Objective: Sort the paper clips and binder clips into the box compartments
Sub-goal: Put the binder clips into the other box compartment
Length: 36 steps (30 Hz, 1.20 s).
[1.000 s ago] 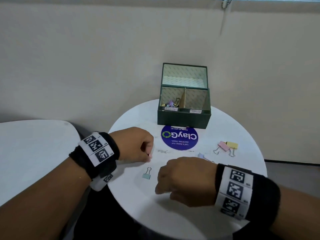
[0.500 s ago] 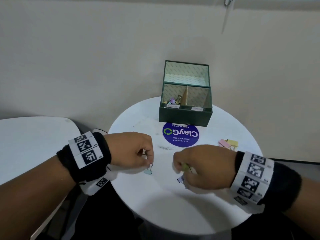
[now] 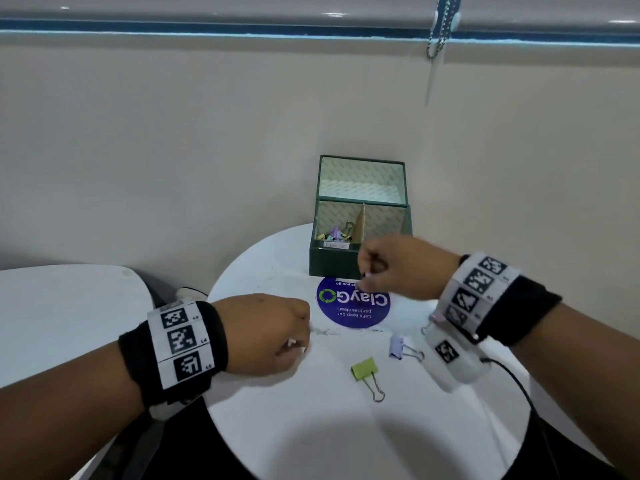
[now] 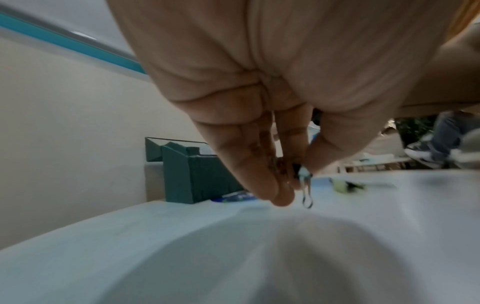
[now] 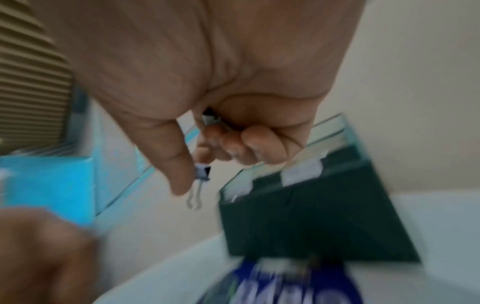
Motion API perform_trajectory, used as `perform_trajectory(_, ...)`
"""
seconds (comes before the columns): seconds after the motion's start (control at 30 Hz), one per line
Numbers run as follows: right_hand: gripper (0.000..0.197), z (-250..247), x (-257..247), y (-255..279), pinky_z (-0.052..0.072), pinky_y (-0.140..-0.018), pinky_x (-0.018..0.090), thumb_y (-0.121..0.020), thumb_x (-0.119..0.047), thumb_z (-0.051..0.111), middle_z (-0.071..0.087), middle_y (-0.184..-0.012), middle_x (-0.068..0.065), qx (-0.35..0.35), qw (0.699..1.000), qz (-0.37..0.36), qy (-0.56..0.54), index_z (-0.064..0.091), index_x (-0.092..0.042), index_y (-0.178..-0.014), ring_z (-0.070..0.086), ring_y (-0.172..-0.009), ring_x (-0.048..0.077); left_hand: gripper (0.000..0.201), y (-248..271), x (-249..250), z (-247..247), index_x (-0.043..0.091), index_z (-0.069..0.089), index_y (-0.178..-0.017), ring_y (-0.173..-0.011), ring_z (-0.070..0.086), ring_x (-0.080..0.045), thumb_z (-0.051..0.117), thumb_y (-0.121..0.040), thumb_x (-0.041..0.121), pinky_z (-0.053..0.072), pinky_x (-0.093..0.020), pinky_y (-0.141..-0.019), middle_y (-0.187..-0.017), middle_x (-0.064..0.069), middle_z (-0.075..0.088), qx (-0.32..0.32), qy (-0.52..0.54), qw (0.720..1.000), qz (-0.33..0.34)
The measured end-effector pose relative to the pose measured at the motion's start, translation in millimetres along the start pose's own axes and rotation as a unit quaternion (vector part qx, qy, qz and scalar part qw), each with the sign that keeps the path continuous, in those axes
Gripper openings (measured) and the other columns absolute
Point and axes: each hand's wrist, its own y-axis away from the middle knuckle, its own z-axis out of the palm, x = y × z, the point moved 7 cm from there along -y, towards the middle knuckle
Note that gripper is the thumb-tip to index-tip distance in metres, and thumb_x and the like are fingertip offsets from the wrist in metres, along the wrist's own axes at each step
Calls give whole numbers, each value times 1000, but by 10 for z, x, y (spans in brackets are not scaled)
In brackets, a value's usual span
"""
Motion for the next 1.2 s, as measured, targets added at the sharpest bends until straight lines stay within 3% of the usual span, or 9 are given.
perform_trajectory(0.17,11,-548,221,-537,41,-58,23,-87,-18,72,56,-80,-7,178,977,82,-85,61,-20,-88,51,-64,10,18,-422,-283,-713,25,74,-97,-76,55,-5,56,-93,30,48,-26,-77,-98,5,60,163,51,984,-51)
perform_trajectory(0.33,20,-428,146,-855,46,-53,23,-85,-15,66,68,-92,-1,121,978,102,-135,65,-23,-104,61,-68,11,23,-902,-510,-1165,19,75,-92,-78,63,-18,54,-93,29,53,-33,-71,-92,-5,66,212,56,960,-176)
perform_trajectory(0.4,33,-408,144,-883,58,-72,32,-83,-14,65,73,-102,2,82,977,99,-170,64,-23,-115,68,-82,15,19,-1078,-570,-1198,21,73,-91,-76,62,-16,55,-92,25,46,-27,-66,-94,-4,68,183,43,961,-203)
perform_trajectory(0.5,49,-514,207,-758,49,-102,33,-86,-8,63,61,-134,-2,110,982,81,-128,59,-22,-133,59,-120,15,28,-1247,-628,-1094,25,71,-118,-108,62,-21,60,-92,24,47,-28,-88,-121,-2,67,129,37,967,-215)
perform_trajectory(0.6,40,-574,325,-395,48,-97,27,-88,-4,58,64,-120,-9,156,982,52,-91,64,-24,-122,60,-110,10,30,-1218,-634,-980,29,68,-123,-120,57,-21,61,-94,25,43,-30,-96,-134,-1,60,136,53,965,-218)
perform_trajectory(0.73,31,-370,734,124,51,-89,27,-84,0,58,67,-98,-8,112,991,61,-48,69,-23,-102,63,-92,12,20,-989,-371,-843,33,70,-110,-97,57,-11,58,-95,28,47,-30,-89,-118,8,60,191,63,969,-142)
perform_trajectory(0.87,33,-151,1215,504,52,-89,30,-82,-2,59,65,-99,-11,50,991,123,19,69,-28,-100,62,-91,14,22,-738,60,-444,38,69,-105,-87,59,-1,69,-85,47,54,-27,-82,-94,21,60,70,107,990,-66)
perform_trajectory(1.03,33,73,1438,652,46,-80,24,-85,-12,58,58,-106,-18,-20,984,164,66,63,-34,-109,58,-88,7,72,-576,414,6,44,62,-117,-88,58,2,72,-56,81,52,-23,-80,-98,22,60,-95,101,990,-28)
perform_trajectory(1.2,23,228,1447,636,48,-76,26,-85,-30,68,61,-109,-12,-28,978,187,87,62,-32,-106,61,-89,11,54,-653,426,143,44,62,-108,-81,55,-2,68,-65,77,53,-30,-76,-90,18,54,-73,61,995,-37)
